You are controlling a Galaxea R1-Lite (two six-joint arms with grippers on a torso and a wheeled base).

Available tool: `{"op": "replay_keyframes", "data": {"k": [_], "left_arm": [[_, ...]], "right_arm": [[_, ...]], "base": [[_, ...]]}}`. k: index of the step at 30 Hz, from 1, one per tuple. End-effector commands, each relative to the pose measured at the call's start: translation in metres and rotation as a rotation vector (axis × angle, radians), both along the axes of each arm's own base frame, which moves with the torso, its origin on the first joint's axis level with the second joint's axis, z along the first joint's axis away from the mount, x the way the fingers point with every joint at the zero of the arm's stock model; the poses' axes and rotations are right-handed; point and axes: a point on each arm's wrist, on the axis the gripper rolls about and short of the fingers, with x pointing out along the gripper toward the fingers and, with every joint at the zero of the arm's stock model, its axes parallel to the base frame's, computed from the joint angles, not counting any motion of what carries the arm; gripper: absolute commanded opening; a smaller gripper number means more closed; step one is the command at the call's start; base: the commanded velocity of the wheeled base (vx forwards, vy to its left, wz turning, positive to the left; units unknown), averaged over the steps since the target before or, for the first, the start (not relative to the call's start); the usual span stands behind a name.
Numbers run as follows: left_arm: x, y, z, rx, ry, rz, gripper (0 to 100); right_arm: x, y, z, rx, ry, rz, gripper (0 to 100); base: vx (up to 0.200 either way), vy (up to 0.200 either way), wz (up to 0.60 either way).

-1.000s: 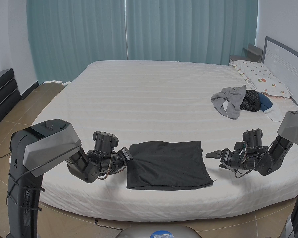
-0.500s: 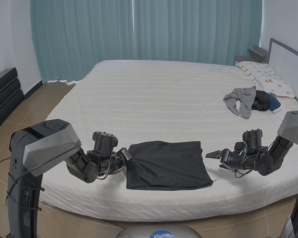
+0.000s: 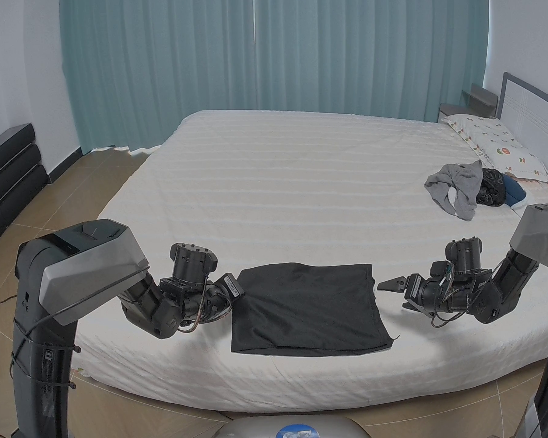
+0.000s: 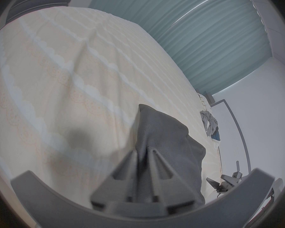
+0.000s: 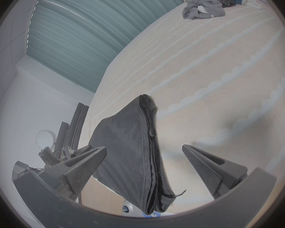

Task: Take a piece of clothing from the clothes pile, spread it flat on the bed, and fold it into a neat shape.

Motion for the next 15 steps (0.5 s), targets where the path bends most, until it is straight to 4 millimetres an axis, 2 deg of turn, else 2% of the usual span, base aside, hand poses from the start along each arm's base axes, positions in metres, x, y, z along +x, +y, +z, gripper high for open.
{"op": "replay_keyframes", "data": {"k": [1,7,15], "left_arm": [[0.0,-0.001,0.0,-0.001,0.0,-0.002,100],[-0.002,0.0,0.0,-0.001,0.005,-0.001,100],[-0.009,0.004,0.011,-0.029,0.016,0.018,100]], "right_arm": [[0.0,0.001,0.0,0.0,0.002,0.002,100],[-0.001,0.001,0.0,0.0,0.002,0.003,100],[-0.001,0.004,-0.001,0.001,0.003,0.012,100]], "base": [[0.0,0.0,0.0],[0.0,0.0,0.0],[0.0,0.0,0.0]]}}
